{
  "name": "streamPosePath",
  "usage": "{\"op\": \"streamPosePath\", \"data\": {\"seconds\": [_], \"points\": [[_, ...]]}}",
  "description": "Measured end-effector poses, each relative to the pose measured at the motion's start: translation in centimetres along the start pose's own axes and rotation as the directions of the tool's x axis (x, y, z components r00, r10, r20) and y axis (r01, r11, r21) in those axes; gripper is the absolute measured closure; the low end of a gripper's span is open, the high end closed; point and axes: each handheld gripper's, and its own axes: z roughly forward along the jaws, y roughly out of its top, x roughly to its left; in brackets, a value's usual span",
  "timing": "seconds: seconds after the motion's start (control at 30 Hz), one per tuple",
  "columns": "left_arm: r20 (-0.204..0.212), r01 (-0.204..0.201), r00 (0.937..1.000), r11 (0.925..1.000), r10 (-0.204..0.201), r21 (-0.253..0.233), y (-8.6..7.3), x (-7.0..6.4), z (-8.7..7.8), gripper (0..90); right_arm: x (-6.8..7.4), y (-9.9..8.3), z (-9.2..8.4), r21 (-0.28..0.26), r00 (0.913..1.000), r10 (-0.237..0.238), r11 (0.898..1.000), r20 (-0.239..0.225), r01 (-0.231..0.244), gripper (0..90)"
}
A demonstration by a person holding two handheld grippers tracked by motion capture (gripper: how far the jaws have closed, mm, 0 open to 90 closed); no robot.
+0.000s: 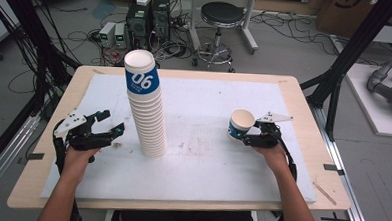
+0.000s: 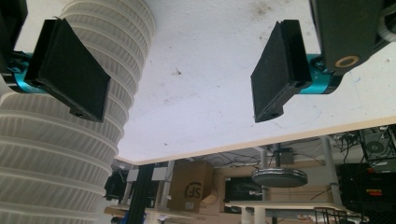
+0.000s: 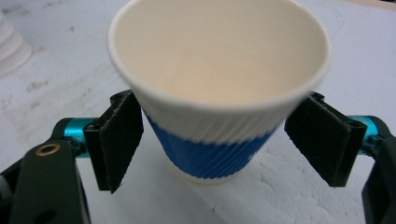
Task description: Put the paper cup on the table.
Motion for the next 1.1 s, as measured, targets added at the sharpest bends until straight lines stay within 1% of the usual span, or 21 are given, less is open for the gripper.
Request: {"op": "streamPosePath", "data": {"seconds": [0.03,0.17,0.27,0.33,0.4,0.5,0.57,0.63,0.7,0.77,0.8,0.93,1.03,1.07,1.1], "points": [[0.005,0.002,1.0,1.0,-0.002,0.0,0.0,0.0,0.1,19.5,0.0,0.0,-0.1,0.007,1.0,0.002,1.0,-0.001,-0.002,19.9],[0.006,0.005,1.0,1.0,-0.005,0.0,0.0,-0.1,0.2,19.5,0.3,-0.2,-0.7,0.01,0.9997,-0.022,1.0,-0.009,0.022,19.9],[0.008,0.009,0.9999,1.0,-0.009,-0.001,-0.1,0.0,0.2,19.5,0.4,-0.4,-1.8,0.0,0.9992,-0.033,0.999,-0.021,0.033,19.9],[0.005,0.008,1.0,1.0,-0.008,-0.001,-0.1,0.1,0.3,19.5,0.4,-0.5,-2.4,-0.004,0.9993,-0.028,1.0,-0.024,0.028,19.9],[0.006,0.014,0.9999,0.9999,-0.014,-0.004,-0.1,0.2,0.3,19.5,0.4,-0.7,-3.2,-0.007,0.9991,-0.034,0.999,-0.024,0.034,19.9],[0.012,0.019,0.9997,0.9998,-0.019,-0.007,-0.1,0.1,0.4,19.5,0.4,-1.0,-4.4,-0.032,0.9991,-0.04,0.999,-0.011,0.04,19.9],[0.021,0.013,0.9997,0.9999,-0.013,-0.009,-0.1,0.0,0.5,19.5,0.3,-1.3,-5.4,-0.046,0.9992,-0.039,0.998,-0.001,0.039,19.9],[0.026,0.015,0.9996,0.9998,-0.015,-0.013,0.0,-0.1,0.6,19.5,0.1,-1.3,-6.4,-0.074,0.9994,-0.03,0.997,0.015,0.031,19.9],[0.031,0.02,0.9993,0.9996,-0.02,-0.02,0.0,-0.1,0.7,19.5,-0.1,-1.3,-7.5,-0.106,0.9998,-0.007,0.994,0.019,0.009,19.9],[0.034,0.019,0.9993,0.9995,-0.018,-0.025,0.1,-0.1,0.8,19.5,-0.3,-1.4,-8.3,-0.13,0.9995,-0.006,0.991,0.03,0.01,19.9],[0.035,0.021,0.9992,0.9994,-0.02,-0.026,0.1,-0.1,0.8,19.5,-0.3,-1.5,-8.8,-0.146,0.9995,0.002,0.989,0.03,0.002,19.9],[0.03,0.018,0.9994,0.9994,-0.017,-0.03,0.2,-0.1,0.9,19.5,-0.2,-1.4,-9.7,-0.177,0.999,0.003,0.984,0.045,0.005,19.9],[0.027,0.018,0.9995,0.9993,-0.017,-0.034,0.2,-0.2,0.5,19.5,0.0,-1.4,-10.1,-0.175,0.9987,-0.01,0.984,0.051,0.019,19.9],[0.026,0.012,0.9996,0.9994,-0.011,-0.033,0.2,-0.1,0.4,19.5,0.1,-1.4,-10.2,-0.178,0.9984,-0.015,0.984,0.055,0.025,19.9],[0.027,0.017,0.9995,0.9993,-0.016,-0.034,0.2,-0.1,0.3,19.5,0.2,-1.3,-10.2,-0.179,0.9984,-0.014,0.984,0.054,0.024,19.9]]}}
